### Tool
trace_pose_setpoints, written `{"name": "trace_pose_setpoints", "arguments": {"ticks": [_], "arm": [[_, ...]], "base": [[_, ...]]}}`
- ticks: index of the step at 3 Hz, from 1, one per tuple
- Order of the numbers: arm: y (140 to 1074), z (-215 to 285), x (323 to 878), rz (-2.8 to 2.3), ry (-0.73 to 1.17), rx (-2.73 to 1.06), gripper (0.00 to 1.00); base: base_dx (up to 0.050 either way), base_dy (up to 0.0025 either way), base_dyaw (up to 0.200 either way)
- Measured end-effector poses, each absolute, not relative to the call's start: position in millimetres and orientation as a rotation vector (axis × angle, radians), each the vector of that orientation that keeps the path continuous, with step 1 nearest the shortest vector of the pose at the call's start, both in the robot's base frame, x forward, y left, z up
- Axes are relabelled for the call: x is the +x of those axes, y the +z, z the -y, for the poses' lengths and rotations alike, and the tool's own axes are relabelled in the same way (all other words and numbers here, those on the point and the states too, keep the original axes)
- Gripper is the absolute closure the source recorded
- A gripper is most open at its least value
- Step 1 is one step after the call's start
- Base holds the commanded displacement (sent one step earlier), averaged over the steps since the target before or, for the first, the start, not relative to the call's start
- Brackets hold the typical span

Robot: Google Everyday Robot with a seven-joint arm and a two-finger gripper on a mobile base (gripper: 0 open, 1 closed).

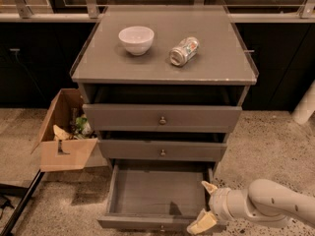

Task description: Close bottom drawer

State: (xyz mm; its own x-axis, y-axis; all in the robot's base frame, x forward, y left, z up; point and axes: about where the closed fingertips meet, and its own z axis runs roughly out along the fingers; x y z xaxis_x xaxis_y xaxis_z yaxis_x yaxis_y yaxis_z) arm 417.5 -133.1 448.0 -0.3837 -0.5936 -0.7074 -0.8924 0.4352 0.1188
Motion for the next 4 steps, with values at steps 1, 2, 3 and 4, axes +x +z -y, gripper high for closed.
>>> {"name": "trace_pose_setpoints", "arguments": {"ticks": [1, 2, 3, 4], "arm": [[425.6, 133.2, 418.8, -2.136, 0.706, -1.257, 0.18], [421.8, 132.5, 417.6, -2.14, 0.724, -1.263, 0.41], [421.8, 132.5, 417.6, -2.14, 0.724, -1.263, 0.64], [417.0, 130.4, 414.7, -2.124, 0.733, -1.259, 0.88]], "base": [[0.0, 0.0, 0.0], [0.0, 0.0, 0.0], [0.0, 0.0, 0.0], [0.0, 0.0, 0.0]]}}
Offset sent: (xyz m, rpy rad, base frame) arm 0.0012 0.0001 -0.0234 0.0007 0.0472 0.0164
